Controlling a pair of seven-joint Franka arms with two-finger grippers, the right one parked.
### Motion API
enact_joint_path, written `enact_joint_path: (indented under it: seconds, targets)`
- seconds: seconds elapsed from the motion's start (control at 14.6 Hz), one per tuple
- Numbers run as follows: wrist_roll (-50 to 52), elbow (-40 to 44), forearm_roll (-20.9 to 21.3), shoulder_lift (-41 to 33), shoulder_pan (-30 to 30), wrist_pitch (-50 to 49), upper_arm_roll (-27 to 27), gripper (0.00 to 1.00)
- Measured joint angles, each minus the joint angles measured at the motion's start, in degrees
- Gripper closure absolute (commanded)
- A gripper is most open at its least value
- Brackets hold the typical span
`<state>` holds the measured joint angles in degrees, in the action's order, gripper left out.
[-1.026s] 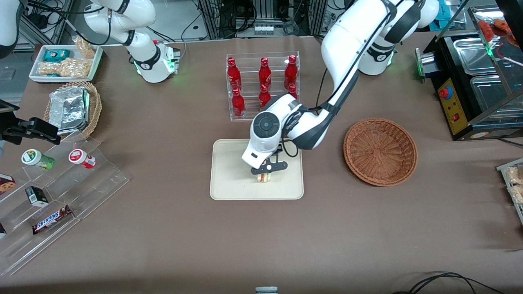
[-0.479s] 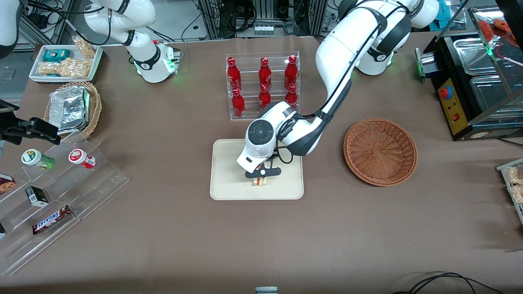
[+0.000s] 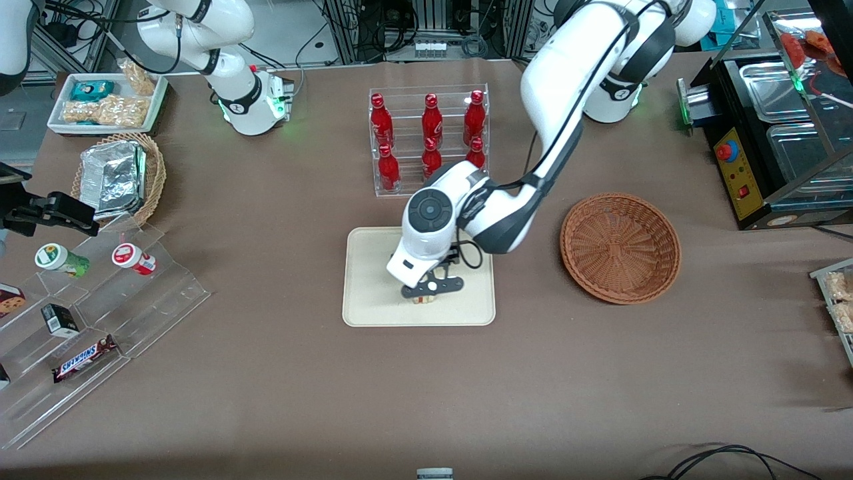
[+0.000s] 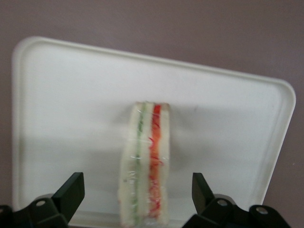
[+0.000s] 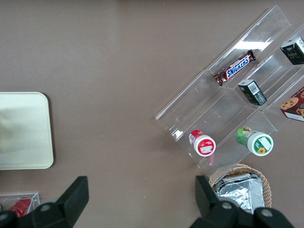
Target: Place sandwich from basket to tray
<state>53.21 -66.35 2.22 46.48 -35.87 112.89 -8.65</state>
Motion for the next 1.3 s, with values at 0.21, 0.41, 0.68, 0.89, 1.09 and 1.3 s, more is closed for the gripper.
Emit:
enact_joint_path:
  seconds: [0.21, 0.41, 0.68, 0.89, 1.09, 1.3]
  targets:
    - [-0.2, -0.1, 0.0, -8.1, 6.2, -9.1, 1.1, 0.00]
    - [-3.0, -7.1, -0.1, -18.1, 14.7, -13.7, 1.2, 0.00]
    - [-11.8, -13.7, -0.9, -28.2, 25.9, -22.8, 1.3, 0.00]
    - [-25.7, -14.3, -2.3, -33.4, 34.9, -31.4, 1.4, 0.00]
    - [-32.2, -14.6, -1.3, -37.8, 38.7, -33.7, 1.4, 0.00]
    - [-32.9, -16.1, -0.3, -42.6, 38.4, -33.9, 0.2, 0.00]
